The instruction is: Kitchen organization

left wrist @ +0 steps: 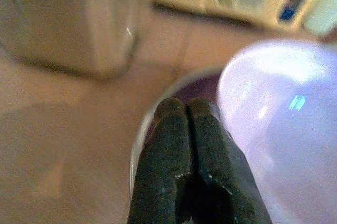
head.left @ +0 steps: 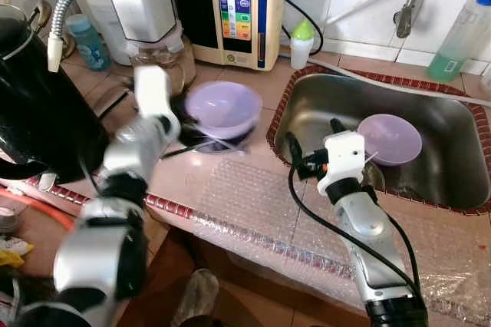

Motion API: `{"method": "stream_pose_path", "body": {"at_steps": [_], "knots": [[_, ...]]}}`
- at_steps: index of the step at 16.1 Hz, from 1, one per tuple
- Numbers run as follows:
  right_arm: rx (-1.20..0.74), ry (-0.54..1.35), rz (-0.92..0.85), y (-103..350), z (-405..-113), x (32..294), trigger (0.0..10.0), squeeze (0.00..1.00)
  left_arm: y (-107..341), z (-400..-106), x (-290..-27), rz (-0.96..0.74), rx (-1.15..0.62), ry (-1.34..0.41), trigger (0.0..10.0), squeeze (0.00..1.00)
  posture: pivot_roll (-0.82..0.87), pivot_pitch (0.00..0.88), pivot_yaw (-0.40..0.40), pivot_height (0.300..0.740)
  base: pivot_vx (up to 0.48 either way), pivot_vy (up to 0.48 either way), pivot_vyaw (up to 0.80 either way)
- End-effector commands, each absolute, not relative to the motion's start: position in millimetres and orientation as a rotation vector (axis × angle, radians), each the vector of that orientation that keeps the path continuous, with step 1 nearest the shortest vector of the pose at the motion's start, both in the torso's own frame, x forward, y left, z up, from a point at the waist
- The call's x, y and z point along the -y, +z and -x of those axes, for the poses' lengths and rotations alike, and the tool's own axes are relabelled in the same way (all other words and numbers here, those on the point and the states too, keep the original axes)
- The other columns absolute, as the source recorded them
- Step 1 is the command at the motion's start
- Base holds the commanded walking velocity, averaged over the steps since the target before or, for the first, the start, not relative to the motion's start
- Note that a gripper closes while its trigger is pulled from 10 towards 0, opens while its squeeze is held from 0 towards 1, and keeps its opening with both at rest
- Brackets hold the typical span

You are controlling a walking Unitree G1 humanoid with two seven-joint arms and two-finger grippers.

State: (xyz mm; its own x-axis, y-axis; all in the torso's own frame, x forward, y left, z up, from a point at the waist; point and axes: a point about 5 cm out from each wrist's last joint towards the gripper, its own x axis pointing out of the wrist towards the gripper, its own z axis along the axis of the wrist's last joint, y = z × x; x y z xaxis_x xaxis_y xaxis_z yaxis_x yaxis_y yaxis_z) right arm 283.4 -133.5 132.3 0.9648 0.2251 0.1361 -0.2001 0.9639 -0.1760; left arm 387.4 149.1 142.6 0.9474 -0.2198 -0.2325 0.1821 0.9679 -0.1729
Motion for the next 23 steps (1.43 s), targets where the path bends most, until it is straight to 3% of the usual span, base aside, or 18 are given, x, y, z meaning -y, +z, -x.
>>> {"method": "stream_pose_path", "body": {"at_steps": [1,6,7,8,13,14,23], "knots": [[0.157,0.205,0.157,133,-285,134,10.0,0.0,146,-388,-151,0.133,-0.24,-0.203,0.0,0.0,-0.08,0.0,0.11,0.74,0.0,0.0,0.0],[0.158,0.209,0.156,131,-286,133,10.0,0.0,155,-390,-156,0.118,-0.18,-0.182,0.0,0.0,-0.08,0.0,0.108,0.74,0.0,0.0,0.0],[0.158,0.211,0.156,131,-285,132,10.0,0.0,163,-392,-160,0.116,-0.138,-0.16,9.9,0.22,-0.08,0.0,0.108,0.74,0.0,0.0,0.0],[0.157,0.211,0.156,130,-285,133,10.0,0.0,175,-393,-164,0.131,-0.063,-0.135,10.0,1.0,-0.08,0.0,0.108,0.74,0.0,0.0,0.0],[0.155,0.211,0.158,129,-286,134,10.0,0.0,196,-393,-160,0.072,0.014,-0.175,10.0,1.0,-0.08,0.0,0.108,0.74,0.0,0.0,0.0],[0.155,0.213,0.159,129,-285,133,10.0,0.0,192,-387,-150,0.09,-0.048,-0.257,10.0,1.0,-0.08,0.0,0.108,0.74,0.0,0.0,0.0],[0.152,0.228,0.161,126,-286,130,10.0,0.0,188,-359,-142,0.161,-0.236,-0.391,10.0,1.0,-0.06,0.0,0.101,0.74,0.0,0.0,0.0]]}}
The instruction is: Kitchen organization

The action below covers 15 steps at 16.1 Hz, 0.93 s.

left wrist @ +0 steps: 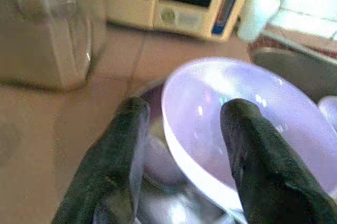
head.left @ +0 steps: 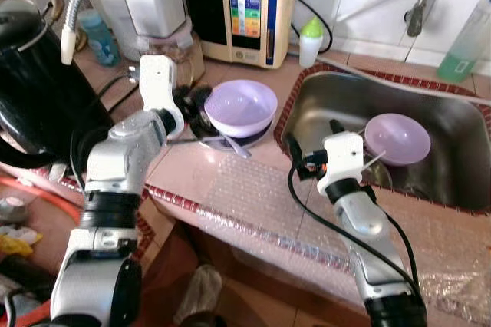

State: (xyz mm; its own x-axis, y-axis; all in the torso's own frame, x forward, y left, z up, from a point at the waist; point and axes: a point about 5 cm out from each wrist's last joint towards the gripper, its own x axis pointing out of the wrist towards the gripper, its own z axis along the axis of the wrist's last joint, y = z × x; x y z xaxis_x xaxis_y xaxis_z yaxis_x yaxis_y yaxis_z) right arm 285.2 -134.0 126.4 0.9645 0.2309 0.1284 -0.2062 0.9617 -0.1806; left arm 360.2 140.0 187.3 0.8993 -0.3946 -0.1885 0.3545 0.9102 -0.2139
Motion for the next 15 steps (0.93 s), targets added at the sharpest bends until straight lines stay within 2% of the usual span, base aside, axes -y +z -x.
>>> {"method": "stream_pose_path", "body": {"at_steps": [1,6,15], "knots": [[0.152,0.229,0.161,126,-286,130,10.0,0.0,187,-357,-142,0.184,-0.258,-0.396,10.0,1.0,-0.06,0.0,0.101,0.74,0.0,0.0,0.0],[0.153,0.227,0.163,126,-285,131,10.0,0.0,172,-358,-144,0.23,-0.37,-0.385,10.0,1.0,-0.07,0.0,0.107,0.74,0.0,0.0,0.0],[0.149,0.221,0.17,124,-281,131,10.0,0.0,179,-383,-134,0.33,-0.374,-0.363,10.0,1.0,-0.09,0.0,0.121,0.74,0.0,0.0,0.0]]}}
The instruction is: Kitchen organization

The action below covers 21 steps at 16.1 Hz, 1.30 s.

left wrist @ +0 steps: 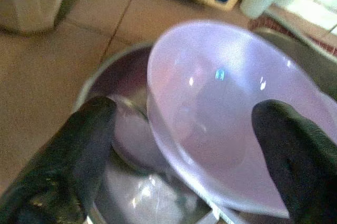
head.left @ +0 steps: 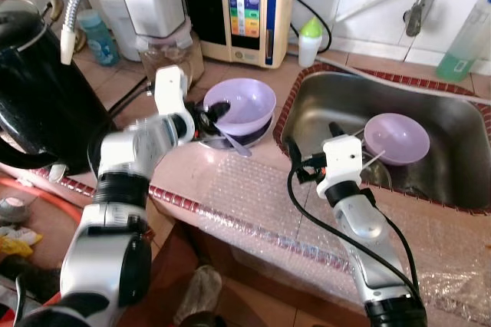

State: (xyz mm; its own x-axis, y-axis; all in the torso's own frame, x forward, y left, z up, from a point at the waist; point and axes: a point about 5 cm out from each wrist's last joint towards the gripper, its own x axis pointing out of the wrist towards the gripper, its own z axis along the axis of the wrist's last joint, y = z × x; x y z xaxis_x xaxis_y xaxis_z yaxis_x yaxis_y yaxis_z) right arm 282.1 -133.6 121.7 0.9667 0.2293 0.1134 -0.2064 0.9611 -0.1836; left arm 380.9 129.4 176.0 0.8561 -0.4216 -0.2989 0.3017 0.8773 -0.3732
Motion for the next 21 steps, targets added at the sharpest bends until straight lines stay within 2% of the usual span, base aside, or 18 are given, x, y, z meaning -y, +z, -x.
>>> {"method": "stream_pose_path", "body": {"at_steps": [1,2,3,4,7,8,9,21], "knots": [[0.149,0.22,0.171,124,-281,131,10.0,0.0,177,-386,-137,0.362,-0.389,-0.344,10.0,1.0,-0.09,0.0,0.121,0.74,0.0,0.0,0.0],[0.149,0.218,0.171,124,-281,131,10.0,0.0,175,-387,-138,0.394,-0.405,-0.34,10.0,1.0,-0.09,0.0,0.127,0.74,0.0,0.0,0.0],[0.149,0.217,0.171,124,-281,131,10.0,0.0,170,-388,-138,0.417,-0.427,-0.335,10.0,0.17,-0.09,0.0,0.131,0.74,0.0,0.0,0.0],[0.149,0.217,0.171,124,-281,130,10.0,0.0,167,-388,-139,0.413,-0.438,-0.325,10.0,0.0,-0.09,0.0,0.131,0.74,0.0,0.0,0.0],[0.148,0.216,0.17,124,-280,130,10.0,0.0,155,-389,-134,0.452,-0.481,-0.315,10.0,0.0,-0.1,0.0,0.139,0.74,0.0,0.0,0.0],[0.147,0.215,0.171,123,-279,130,10.0,0.0,154,-389,-132,0.449,-0.485,-0.326,1.9,0.0,-0.1,0.0,0.139,0.74,0.0,0.0,0.0],[0.145,0.212,0.172,122,-279,130,10.0,0.0,151,-390,-131,0.429,-0.493,-0.327,0.0,0.0,-0.1,0.0,0.142,0.74,0.0,0.0,0.0],[0.148,0.22,0.182,124,-280,131,10.0,0.0,143,-393,-147,0.286,-0.463,-0.263,0.0,0.0,-0.1,0.0,0.129,0.74,0.0,0.0,0.0]]}}
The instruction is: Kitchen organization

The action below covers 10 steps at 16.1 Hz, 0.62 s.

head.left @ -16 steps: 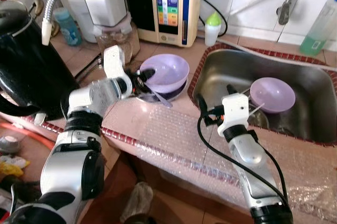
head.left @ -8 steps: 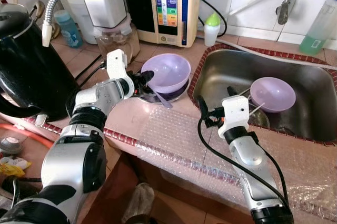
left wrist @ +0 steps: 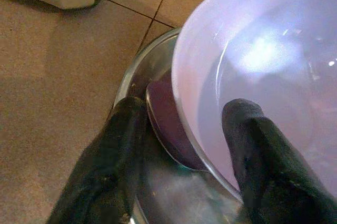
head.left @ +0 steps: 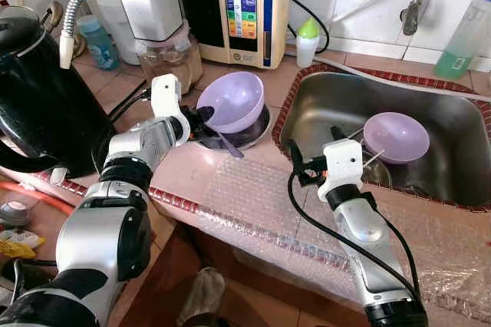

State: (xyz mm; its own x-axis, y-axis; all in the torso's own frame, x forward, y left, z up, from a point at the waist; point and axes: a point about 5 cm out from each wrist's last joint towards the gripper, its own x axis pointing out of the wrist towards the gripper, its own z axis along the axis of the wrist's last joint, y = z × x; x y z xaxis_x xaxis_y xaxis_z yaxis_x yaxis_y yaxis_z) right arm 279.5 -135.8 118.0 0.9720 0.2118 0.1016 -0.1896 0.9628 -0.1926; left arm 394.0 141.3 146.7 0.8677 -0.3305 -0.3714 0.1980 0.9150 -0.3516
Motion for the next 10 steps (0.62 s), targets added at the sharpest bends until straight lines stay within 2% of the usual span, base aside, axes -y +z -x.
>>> {"method": "stream_pose_path", "body": {"at_steps": [1,10], "knots": [[0.147,0.221,0.183,123.4,-280.5,130.5,10.0,0.0,143.1,-393.3,-148.7,0.275,-0.454,-0.254,0.0,0.0,-0.1,0.0,0.128,0.74,0.0,0.0,0.0],[0.148,0.222,0.185,123.7,-282.3,130.6,10.0,0.0,147.2,-396.5,-156.6,0.254,-0.398,-0.195,0.0,0.0,-0.09,0.0,0.123,0.74,0.0,0.0,0.0]]}}
